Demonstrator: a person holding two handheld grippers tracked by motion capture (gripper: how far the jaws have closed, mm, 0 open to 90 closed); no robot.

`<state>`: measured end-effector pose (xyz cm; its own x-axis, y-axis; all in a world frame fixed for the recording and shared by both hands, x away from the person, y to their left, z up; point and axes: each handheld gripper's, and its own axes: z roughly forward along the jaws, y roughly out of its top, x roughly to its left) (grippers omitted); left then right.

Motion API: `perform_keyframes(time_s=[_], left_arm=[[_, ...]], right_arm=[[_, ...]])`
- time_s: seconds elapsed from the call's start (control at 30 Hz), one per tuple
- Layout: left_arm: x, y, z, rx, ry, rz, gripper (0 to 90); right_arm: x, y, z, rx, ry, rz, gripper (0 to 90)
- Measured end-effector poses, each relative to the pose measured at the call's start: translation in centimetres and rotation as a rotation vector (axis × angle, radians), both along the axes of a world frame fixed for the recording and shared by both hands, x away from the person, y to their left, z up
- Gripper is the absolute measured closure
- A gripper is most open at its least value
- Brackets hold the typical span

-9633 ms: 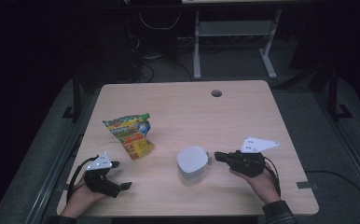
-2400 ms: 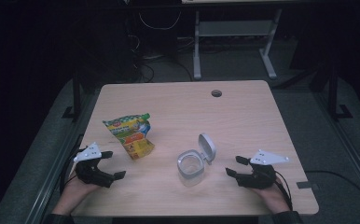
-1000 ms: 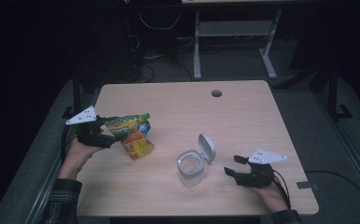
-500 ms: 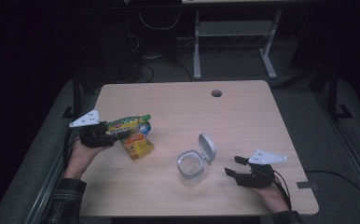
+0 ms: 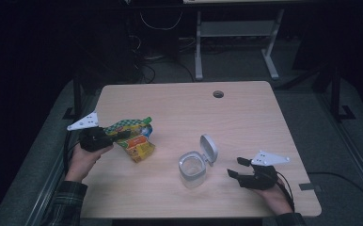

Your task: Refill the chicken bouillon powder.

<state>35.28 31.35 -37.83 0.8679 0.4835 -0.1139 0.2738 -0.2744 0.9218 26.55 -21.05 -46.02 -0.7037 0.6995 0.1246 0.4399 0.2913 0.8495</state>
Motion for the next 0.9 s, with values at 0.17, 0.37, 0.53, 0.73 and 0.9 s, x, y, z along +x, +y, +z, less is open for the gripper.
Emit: perform_keyframes(time_s=[0.17,0.37,0.53,0.73,0.9], left_arm=[[-0.2,-0.3,0.2,0.003,0.000,0.011,90.0],[-0.5,-0.5,1.0,-0.012,0.016,0.055,90.0],[-0.8,-0.1,2.0,-0.066,0.021,0.061,90.0],[-1.6,-0.4,3.5,-0.082,0.013,0.045,90.0],[-2.0,-0.7,4.2,-0.090,0.023,0.027,90.0]], right_arm=[[0.0,0.1,0.0,-0.001,0.001,0.002,36.6],[-0.1,0.0,0.1,0.006,0.001,0.000,36.7],[-0.3,0.0,0.5,0.022,-0.005,-0.003,45.7],[-1.1,0.0,1.6,0.034,-0.032,-0.020,75.0],[-1.8,0.1,2.5,0.039,-0.052,0.016,88.7]])
